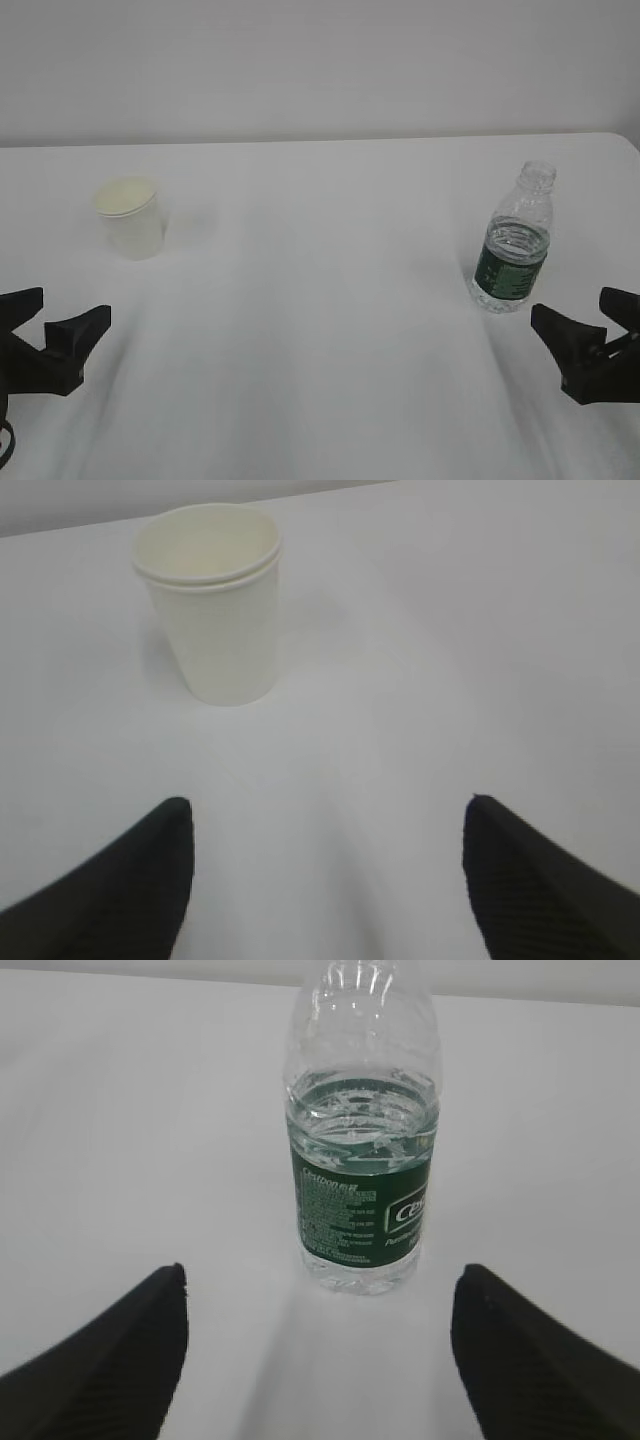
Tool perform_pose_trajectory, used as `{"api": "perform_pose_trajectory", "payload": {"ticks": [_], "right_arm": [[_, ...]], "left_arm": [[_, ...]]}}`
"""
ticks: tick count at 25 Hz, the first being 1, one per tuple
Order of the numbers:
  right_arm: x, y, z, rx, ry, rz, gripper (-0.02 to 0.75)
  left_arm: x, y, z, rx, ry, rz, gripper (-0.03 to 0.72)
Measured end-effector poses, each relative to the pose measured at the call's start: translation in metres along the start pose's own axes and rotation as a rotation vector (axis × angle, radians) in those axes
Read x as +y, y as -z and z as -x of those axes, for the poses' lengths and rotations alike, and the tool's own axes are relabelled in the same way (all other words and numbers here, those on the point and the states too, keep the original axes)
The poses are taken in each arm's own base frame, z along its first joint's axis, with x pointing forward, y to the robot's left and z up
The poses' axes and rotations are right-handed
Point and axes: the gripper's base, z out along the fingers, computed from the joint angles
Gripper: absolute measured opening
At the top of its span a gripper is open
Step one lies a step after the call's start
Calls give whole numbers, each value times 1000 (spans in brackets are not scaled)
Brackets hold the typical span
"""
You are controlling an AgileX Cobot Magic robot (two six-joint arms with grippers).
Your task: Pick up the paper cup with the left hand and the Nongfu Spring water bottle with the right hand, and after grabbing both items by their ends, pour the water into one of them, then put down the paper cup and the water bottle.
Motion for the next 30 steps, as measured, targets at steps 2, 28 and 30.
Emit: {"api": "perform_pose_trajectory", "payload": {"ticks": [2,28,30], "right_arm": [[-1,-5,-1,10,-2,1,638],[-8,-65,-11,43,-3,22,643],[-9,-66,-10,38,-4,18,643]], "left_arm": [[0,0,0,0,0,0,613],[0,-12,12,-56,-24,1,603],[0,-12,12,-56,-24,1,600]]}}
